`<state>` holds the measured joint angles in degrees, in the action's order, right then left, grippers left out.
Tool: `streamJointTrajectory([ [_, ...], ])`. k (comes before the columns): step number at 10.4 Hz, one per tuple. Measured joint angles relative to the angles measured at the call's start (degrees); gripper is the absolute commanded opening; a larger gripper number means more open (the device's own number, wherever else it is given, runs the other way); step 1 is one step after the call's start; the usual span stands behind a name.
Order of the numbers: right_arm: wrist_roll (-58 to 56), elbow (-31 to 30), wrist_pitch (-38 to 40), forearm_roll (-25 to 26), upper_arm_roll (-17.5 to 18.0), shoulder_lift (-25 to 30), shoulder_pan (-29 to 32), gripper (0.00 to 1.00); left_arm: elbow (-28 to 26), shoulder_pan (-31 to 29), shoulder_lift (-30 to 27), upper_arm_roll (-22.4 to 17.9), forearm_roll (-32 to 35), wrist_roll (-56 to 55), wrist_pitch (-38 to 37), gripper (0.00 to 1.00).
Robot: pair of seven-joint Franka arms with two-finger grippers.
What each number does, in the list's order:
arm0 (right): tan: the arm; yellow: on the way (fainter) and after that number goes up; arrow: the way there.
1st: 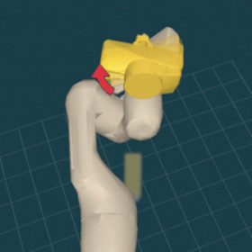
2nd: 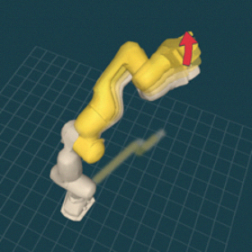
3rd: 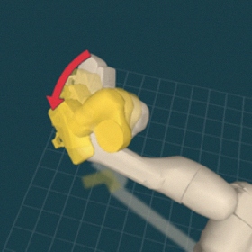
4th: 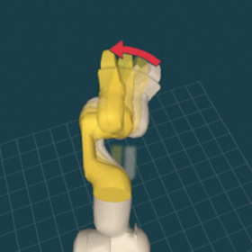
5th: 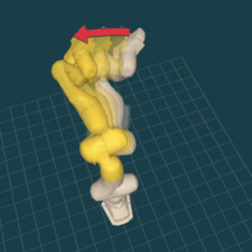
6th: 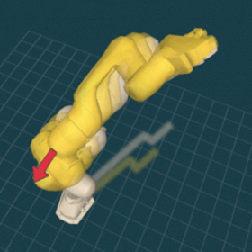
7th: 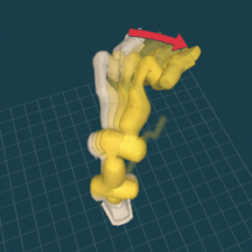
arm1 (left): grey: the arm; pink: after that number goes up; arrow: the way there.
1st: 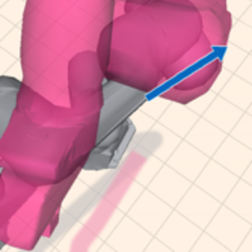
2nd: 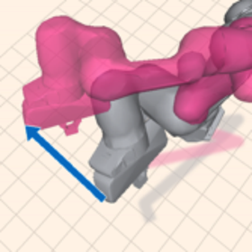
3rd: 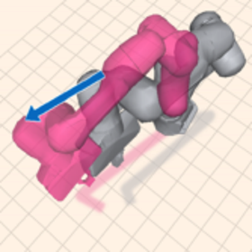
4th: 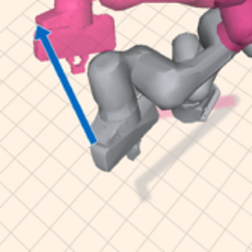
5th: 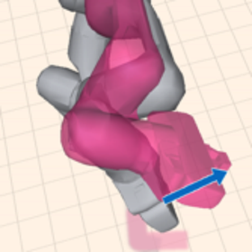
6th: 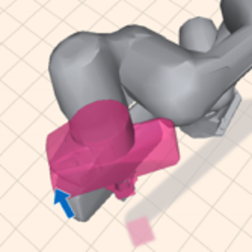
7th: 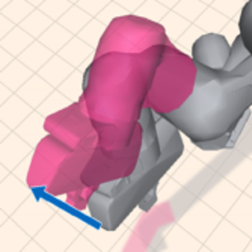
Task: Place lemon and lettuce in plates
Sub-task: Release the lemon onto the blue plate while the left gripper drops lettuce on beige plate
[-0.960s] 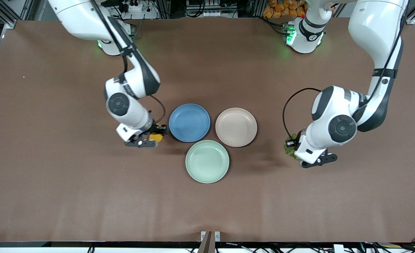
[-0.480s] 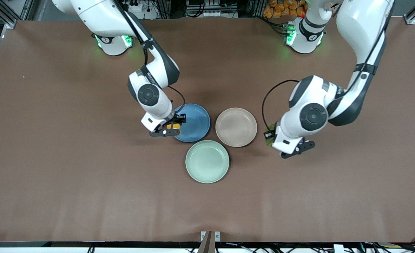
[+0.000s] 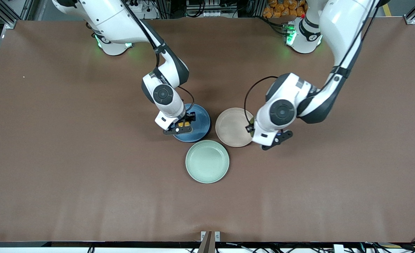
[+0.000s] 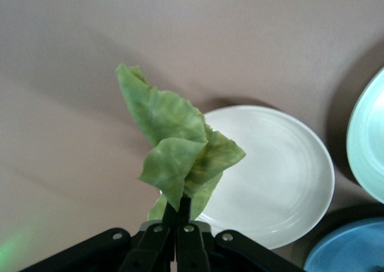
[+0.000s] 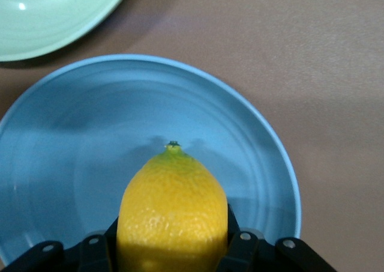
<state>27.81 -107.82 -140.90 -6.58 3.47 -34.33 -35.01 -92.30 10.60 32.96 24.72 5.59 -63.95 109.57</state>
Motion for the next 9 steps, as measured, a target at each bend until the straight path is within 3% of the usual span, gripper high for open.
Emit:
streamJointTrajectory([
  [3,0.0,0.76,0.13,0.0,-0.11,-0.09,0.11,1.0,-0.19,1.67,2.26,0.0,-0.05,-4.46,0.19,0.0],
  [5,0.0,3.72,5.32,-0.17,-0.19,-0.06,0.81,1.0,-0.2,2.71,4.02,-0.01,-0.05,-6.21,1.08,0.0],
  [6,0.0,6.74,10.76,-0.41,-0.33,-0.02,1.31,1.0,-0.2,2.82,4.66,-0.03,-0.05,-6.35,1.56,0.84],
  [7,0.0,10.08,16.03,-0.67,-0.5,0.11,1.93,1.0,-0.19,2.8,5.05,-0.12,-0.05,-6.35,1.73,1.0],
  [9,-1.05,15.58,23.28,-0.86,-0.71,0.67,3.94,1.0,0.65,2.75,4.92,-0.16,-0.05,-6.35,2.09,1.0],
])
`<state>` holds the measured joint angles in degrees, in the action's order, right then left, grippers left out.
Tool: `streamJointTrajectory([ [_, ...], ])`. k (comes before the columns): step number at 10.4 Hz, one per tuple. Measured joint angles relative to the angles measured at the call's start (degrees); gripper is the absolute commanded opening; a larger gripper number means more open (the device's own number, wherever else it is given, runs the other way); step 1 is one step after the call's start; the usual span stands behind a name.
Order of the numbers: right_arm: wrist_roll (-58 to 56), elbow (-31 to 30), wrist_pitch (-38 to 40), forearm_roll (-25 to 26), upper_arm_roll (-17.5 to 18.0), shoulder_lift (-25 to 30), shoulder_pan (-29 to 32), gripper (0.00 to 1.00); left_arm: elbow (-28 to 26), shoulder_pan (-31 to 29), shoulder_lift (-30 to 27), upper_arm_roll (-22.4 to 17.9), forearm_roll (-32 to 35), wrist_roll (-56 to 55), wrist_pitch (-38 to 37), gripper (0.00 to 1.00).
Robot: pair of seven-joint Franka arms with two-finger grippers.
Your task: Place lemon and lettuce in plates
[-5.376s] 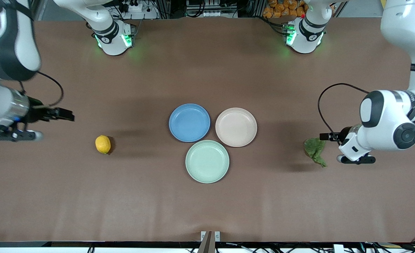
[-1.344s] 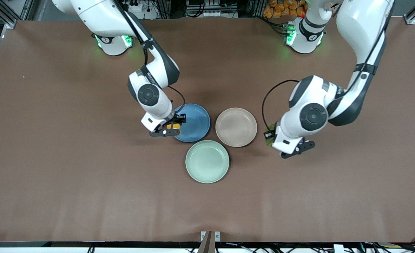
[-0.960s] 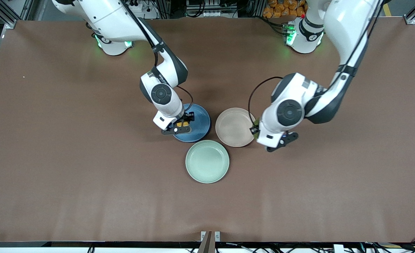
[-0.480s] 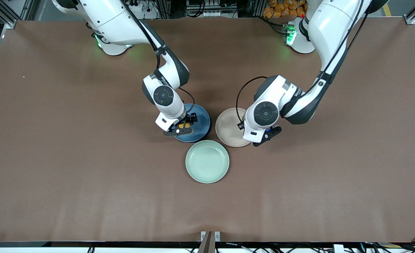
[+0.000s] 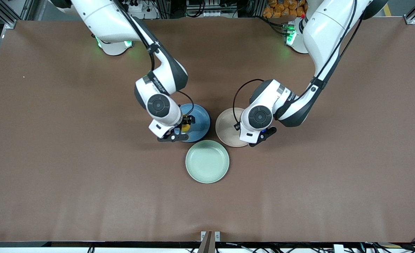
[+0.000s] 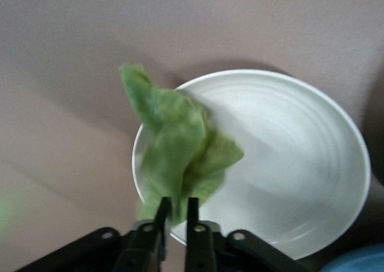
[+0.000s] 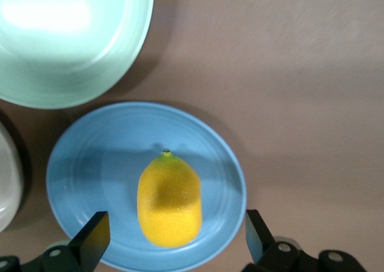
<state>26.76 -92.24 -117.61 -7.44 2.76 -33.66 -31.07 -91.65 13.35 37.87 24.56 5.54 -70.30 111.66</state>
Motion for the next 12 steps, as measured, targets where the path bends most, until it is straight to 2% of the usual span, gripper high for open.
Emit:
streamJointTrajectory([
  [2,-5.62,1.69,3.43,-0.02,-0.58,1.29,3.11,1.0,2.9,-0.22,-1.43,-0.08,0.18,0.0,-0.06,1.0],
  [4,-14.45,1.89,6.81,0.0,-2.09,3.83,7.35,1.0,4.5,-1.0,-5.08,-0.22,3.51,2.53,-0.91,1.0],
  [8,-29.02,1.82,9.95,0.01,-5.52,8.4,15.19,1.0,4.75,-5.99,-13.78,-0.74,5.82,18.4,-5.23,1.0],
  [12,-31.65,0.65,10.55,0.01,-8.22,11.66,20.25,1.0,4.84,-13.92,-22.77,-0.7,5.82,34.85,-11.1,1.0],
])
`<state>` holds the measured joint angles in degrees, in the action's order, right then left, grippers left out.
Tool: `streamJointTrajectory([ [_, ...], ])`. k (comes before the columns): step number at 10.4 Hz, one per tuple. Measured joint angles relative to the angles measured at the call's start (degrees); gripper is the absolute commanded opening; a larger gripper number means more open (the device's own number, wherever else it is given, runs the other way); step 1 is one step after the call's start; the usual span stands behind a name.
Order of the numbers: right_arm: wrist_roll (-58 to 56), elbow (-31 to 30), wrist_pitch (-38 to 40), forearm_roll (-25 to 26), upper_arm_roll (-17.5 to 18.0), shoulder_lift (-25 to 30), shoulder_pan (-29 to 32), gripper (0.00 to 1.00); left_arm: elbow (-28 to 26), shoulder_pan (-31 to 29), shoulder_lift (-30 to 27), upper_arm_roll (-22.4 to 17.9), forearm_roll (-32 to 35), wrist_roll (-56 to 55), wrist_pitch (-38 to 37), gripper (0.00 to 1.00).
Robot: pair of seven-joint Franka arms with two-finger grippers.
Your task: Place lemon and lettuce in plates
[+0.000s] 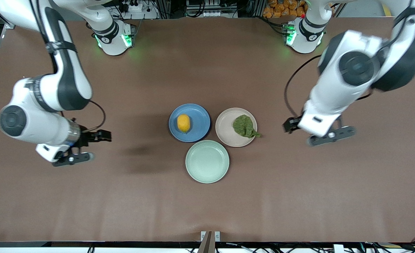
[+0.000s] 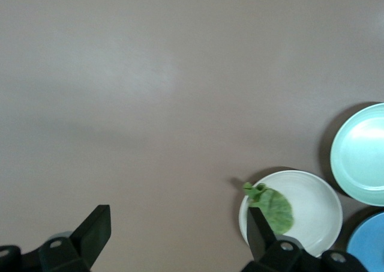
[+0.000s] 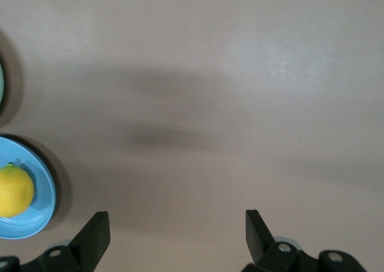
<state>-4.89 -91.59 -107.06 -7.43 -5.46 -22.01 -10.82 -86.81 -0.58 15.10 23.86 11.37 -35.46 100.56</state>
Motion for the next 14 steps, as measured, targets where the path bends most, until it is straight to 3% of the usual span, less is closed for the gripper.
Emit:
streamJointTrajectory([
  [4,-0.06,-2.85,0.21,0.01,-4.38,6.43,2.59,1.0,-0.13,-5.84,-6.34,0.06,-0.28,12.82,-4.92,1.0],
  [8,-0.37,-5.2,0.32,1.47,-4.89,13.24,5.43,1.0,-0.19,-12.73,-9.2,-0.03,-5.81,18.66,-6.45,1.0],
  [11,-0.36,-5.53,1.54,3.29,-4.68,17.02,5.14,1.0,-0.23,-12.82,-10.16,0.11,-6.03,18.66,-7.93,1.0],
  [14,-0.36,-5.57,8.17,5.55,-4.69,20.74,5.15,1.0,-0.29,-12.42,-11.25,-0.35,-6.34,18.67,-8.61,1.0],
])
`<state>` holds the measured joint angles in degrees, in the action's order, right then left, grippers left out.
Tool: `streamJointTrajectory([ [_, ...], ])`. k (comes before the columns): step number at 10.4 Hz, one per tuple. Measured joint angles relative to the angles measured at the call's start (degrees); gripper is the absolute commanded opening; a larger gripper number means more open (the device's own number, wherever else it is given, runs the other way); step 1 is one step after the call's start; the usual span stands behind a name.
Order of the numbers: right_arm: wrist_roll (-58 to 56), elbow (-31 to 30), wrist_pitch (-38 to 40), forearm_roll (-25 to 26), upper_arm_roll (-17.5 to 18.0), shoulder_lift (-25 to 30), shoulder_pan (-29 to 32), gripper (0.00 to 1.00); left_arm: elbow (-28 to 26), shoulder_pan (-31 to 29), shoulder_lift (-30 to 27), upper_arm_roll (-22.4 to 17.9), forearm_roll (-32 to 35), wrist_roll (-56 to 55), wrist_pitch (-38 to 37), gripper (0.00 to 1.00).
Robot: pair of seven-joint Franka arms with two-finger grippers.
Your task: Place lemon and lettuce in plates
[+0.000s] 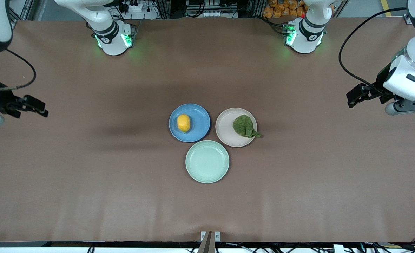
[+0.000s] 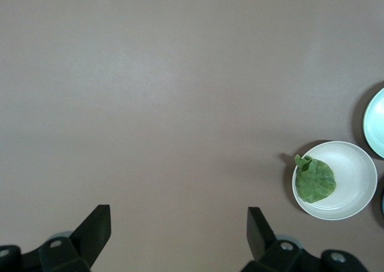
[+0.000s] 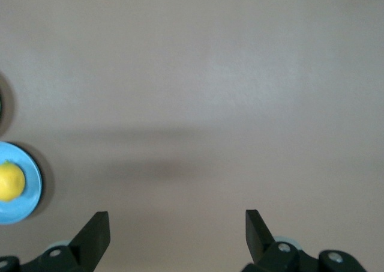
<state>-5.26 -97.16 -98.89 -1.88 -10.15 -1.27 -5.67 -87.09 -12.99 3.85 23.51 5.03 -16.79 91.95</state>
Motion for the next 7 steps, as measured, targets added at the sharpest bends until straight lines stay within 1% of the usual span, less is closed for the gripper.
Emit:
streamJointTrajectory([
  [1,0.0,-0.01,2.39,1.07,-0.01,1.62,0.01,1.0,-0.05,2.02,-0.54,-2.32,-0.06,0.0,-0.07,1.0],
  [2,0.0,-0.01,4.99,1.35,0.0,3.15,0.01,1.0,-0.1,6.38,-0.91,-7.17,-0.14,0.45,-0.17,1.0],
  [3,0.01,0.02,6.85,1.56,0.02,4.31,0.01,1.0,-0.16,9.59,-1.04,-10.97,-0.22,1.92,-0.42,1.0],
  [4,0.05,0.34,7.96,1.82,0.02,4.89,0.01,1.0,-0.27,10.34,-1.04,-12.12,-0.29,2.71,-0.76,1.0],
  [7,1.02,3.84,12.07,2.48,0.03,4.97,0.02,1.0,-0.64,10.49,-1.04,-12.33,-0.4,3.18,-1.09,1.0],
])
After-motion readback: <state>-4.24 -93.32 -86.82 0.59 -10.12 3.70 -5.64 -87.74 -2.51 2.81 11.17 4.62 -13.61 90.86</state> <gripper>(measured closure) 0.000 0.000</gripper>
